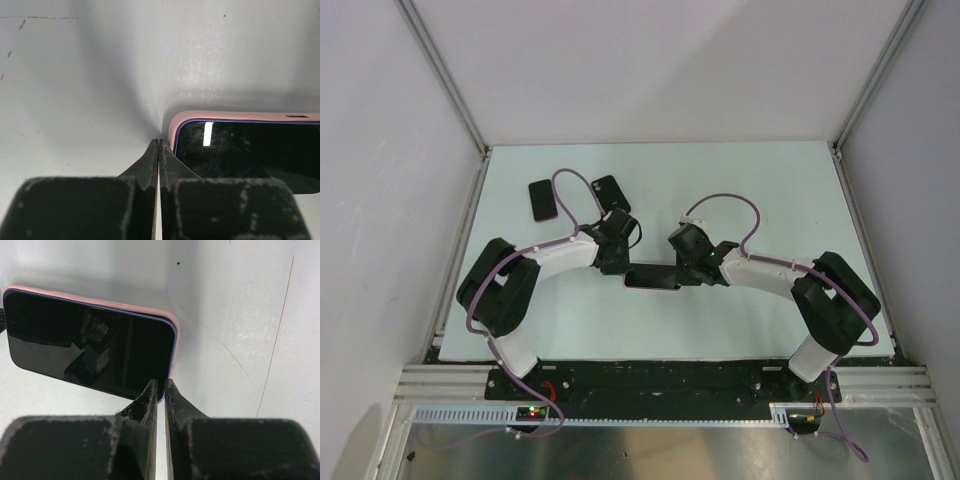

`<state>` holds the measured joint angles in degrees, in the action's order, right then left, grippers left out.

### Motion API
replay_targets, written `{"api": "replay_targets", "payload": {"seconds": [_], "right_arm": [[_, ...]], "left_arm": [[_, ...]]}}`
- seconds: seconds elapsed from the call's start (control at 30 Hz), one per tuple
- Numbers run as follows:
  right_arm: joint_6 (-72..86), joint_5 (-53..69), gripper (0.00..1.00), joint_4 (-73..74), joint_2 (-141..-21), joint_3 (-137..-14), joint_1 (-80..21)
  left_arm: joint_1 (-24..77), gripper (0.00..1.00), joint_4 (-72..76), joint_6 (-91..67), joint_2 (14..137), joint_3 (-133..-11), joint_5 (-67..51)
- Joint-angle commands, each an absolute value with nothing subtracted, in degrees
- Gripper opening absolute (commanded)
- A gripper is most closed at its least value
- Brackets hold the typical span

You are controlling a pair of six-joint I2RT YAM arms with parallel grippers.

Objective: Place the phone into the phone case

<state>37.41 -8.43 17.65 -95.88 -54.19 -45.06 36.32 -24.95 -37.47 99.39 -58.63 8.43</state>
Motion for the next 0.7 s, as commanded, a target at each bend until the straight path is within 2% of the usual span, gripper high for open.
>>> {"api": "replay_targets", "payload": {"seconds": [0.0,0.1,0.43,0.67], "right_arm": [[39.7,-2.2,0.07,9.3,-105.8,-52.2,-49.2],[39.7,-3.2,0.07,10.0,-105.1,-52.2,-49.2],[38.9,-4.0,0.09,11.8,-102.3,-53.6,-47.6],[38.9,-4.0,0.09,11.9,-101.7,-53.8,-47.3]], "left_arm": [[37.5,0.00,-22.0,-37.6,99.5,-61.3,6.2],[37.3,0.01,-22.1,-38.0,98.5,-60.9,6.4],[36.1,0.15,-22.3,-38.4,91.3,-57.1,6.2],[36.1,0.18,-22.5,-38.7,88.4,-55.0,3.4]]}}
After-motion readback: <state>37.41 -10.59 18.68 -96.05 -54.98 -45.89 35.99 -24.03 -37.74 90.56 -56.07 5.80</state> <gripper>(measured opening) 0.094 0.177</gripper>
